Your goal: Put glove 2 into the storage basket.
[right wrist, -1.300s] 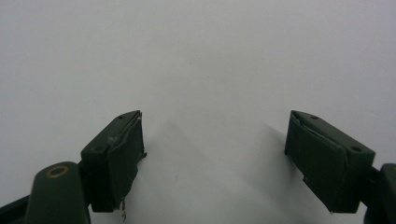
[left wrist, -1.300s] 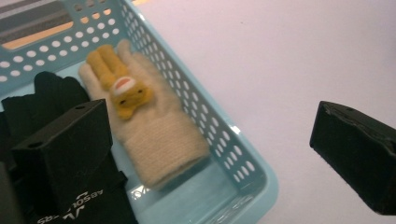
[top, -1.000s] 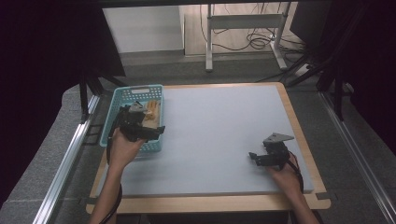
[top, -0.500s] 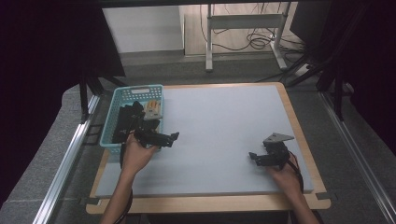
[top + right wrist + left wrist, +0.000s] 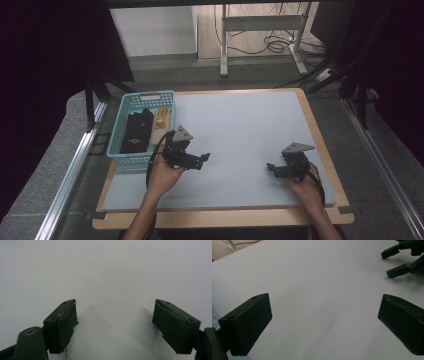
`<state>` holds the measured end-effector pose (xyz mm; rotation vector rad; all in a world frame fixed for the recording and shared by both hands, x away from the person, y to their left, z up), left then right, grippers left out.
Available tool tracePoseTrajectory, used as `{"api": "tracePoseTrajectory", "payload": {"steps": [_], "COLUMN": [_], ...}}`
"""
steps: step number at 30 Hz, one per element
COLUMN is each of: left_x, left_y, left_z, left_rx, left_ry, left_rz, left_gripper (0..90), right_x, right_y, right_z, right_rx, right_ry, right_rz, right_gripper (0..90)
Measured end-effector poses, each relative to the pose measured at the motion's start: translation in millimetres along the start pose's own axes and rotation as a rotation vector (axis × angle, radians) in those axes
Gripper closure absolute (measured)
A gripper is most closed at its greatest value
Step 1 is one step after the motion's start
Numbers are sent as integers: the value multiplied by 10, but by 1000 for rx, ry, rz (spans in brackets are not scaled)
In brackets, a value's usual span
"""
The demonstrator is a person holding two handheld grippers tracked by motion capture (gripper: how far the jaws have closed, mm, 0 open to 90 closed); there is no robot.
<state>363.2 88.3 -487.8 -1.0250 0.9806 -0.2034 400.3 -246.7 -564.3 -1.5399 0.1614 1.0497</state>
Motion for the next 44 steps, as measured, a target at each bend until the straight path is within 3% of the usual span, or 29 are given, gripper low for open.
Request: {"api": "tracePoseTrajectory", "payload": {"steps": [8, 17, 27, 32, 34, 44], "left_x": [228, 445, 593, 676, 691, 698], "left_y": [95, 278, 463, 555, 554, 561], "left_z": [-266, -408, -486, -530, -546, -542], "left_rx": [22, 25, 33, 36, 57, 49], "left_ry": [45, 93, 108, 115, 95, 102], "left_rz": [-6, 23, 83, 136, 159, 160], "left_gripper": [0, 0, 0, 0, 0, 0], "right_x": [0, 0, 0, 0, 0, 0], "right_y": [0, 0, -1, -1, -1, 3], "right_z": [0, 0, 0, 0, 0, 2], "right_rx": [0, 0, -1, 0, -1, -2], "right_ry": [0, 0, 0, 0, 0, 2], "right_rz": [0, 0, 0, 1, 1, 0], "right_gripper": [192, 192, 192, 192, 193, 190]}}
Point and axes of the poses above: each handheld gripper's, and its own axes: x roughly forward along the jaws, y roughly out of its underside, z roughly to its left, the point moved 5 cm from there along x, roughly forward along the jaws, and after that the axes turned 13 degrees about x, right-handed, at the moved point
